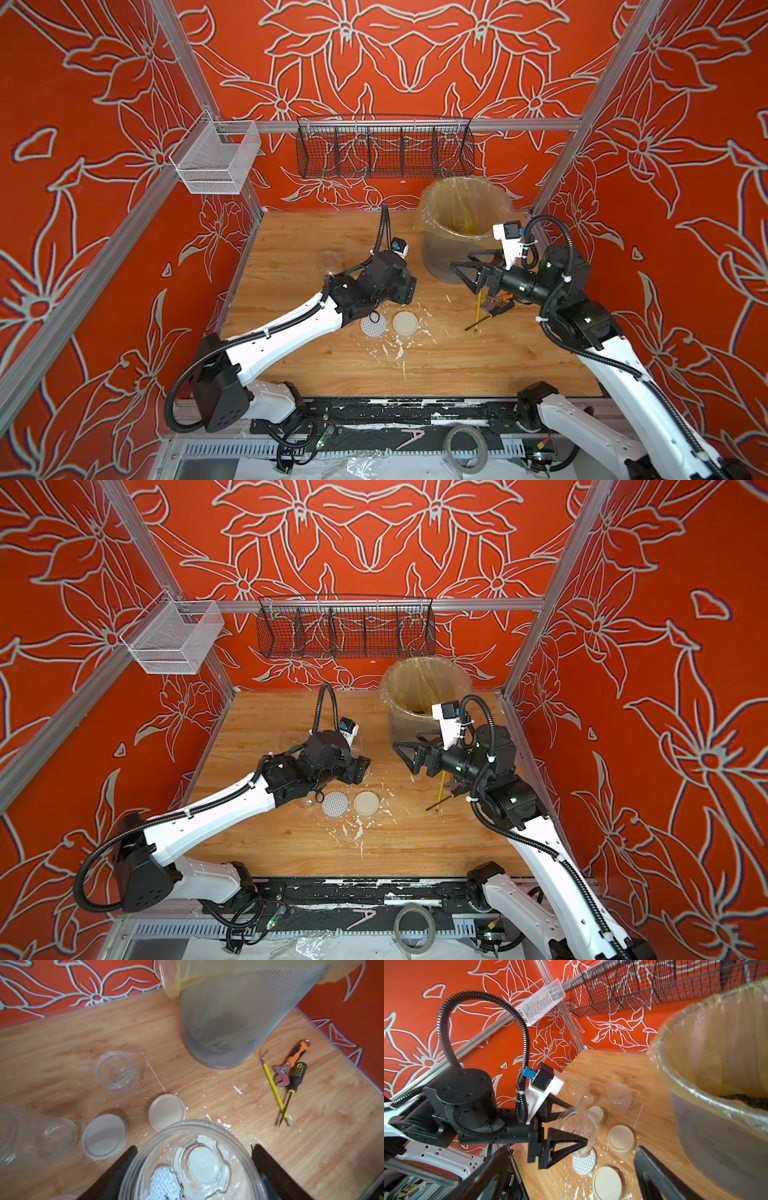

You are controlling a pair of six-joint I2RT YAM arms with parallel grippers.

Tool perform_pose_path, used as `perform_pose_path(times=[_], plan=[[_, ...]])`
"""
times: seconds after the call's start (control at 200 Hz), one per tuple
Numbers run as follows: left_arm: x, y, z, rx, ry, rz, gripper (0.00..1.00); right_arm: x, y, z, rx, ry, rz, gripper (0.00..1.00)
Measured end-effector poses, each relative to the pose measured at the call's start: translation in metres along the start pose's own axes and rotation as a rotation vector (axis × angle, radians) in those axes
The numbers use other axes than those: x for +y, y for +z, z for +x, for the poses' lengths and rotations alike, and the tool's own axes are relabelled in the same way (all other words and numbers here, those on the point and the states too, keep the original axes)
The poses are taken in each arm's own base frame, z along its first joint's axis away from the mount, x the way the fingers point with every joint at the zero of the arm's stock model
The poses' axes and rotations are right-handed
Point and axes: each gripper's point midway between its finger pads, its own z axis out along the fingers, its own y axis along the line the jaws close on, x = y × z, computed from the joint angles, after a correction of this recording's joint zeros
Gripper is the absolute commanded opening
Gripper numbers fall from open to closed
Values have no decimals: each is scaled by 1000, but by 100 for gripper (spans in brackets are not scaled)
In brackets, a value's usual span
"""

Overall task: Empty moldy tea leaves from jars
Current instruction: Place the jar at the center of the board.

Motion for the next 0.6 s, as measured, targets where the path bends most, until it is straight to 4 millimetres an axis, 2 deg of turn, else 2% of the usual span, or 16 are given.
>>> perform_pose_path(times=[0.235, 0.395, 0.601], plan=[[-4, 61, 25, 66, -14, -51, 15, -27, 2, 37, 73, 72, 92, 96], [-11, 96, 33, 99, -17, -65, 15, -32, -1, 43, 88, 80, 126, 96], [-13, 123, 48, 134, -45, -70, 16, -30, -9, 41, 73, 64, 136, 96]])
